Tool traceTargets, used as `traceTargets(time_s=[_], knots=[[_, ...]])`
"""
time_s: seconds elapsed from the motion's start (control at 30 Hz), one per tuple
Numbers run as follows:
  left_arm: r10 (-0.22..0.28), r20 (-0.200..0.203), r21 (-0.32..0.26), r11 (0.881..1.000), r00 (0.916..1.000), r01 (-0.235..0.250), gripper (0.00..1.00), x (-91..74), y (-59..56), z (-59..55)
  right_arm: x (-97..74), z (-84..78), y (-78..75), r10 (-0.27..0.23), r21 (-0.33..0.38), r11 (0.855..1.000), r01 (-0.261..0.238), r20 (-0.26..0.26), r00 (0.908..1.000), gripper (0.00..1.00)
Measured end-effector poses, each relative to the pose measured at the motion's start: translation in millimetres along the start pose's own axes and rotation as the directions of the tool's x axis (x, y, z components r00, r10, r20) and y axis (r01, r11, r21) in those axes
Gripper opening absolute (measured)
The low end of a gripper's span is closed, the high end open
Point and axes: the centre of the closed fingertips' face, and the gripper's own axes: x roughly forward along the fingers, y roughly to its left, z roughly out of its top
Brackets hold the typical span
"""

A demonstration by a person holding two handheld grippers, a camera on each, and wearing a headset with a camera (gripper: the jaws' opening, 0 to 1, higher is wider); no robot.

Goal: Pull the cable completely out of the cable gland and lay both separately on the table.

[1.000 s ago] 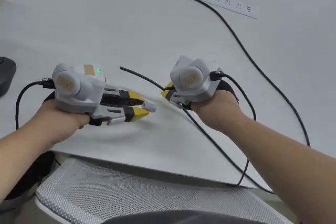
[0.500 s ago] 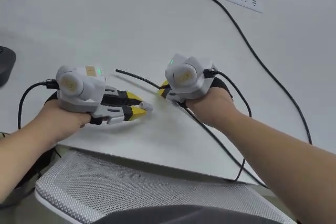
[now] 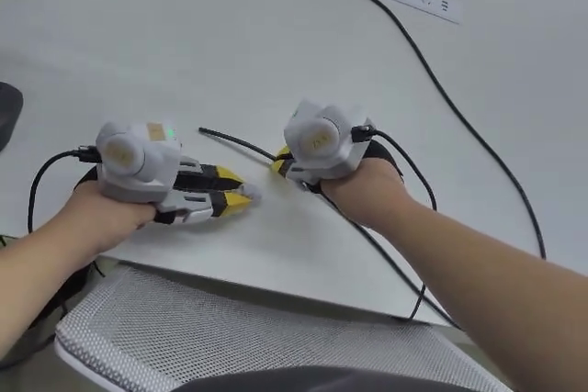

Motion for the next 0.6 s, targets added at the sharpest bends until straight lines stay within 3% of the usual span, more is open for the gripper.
traceTargets(time_s=[0.6], knots=[[0.005,-0.035,0.022,1.0,0.9994,-0.005,0.15,0.3,3.9,-6.0,0.4,0.1,-0.4,0.01,-0.007,1.0,-0.01,-0.001,1.0,0.0]])
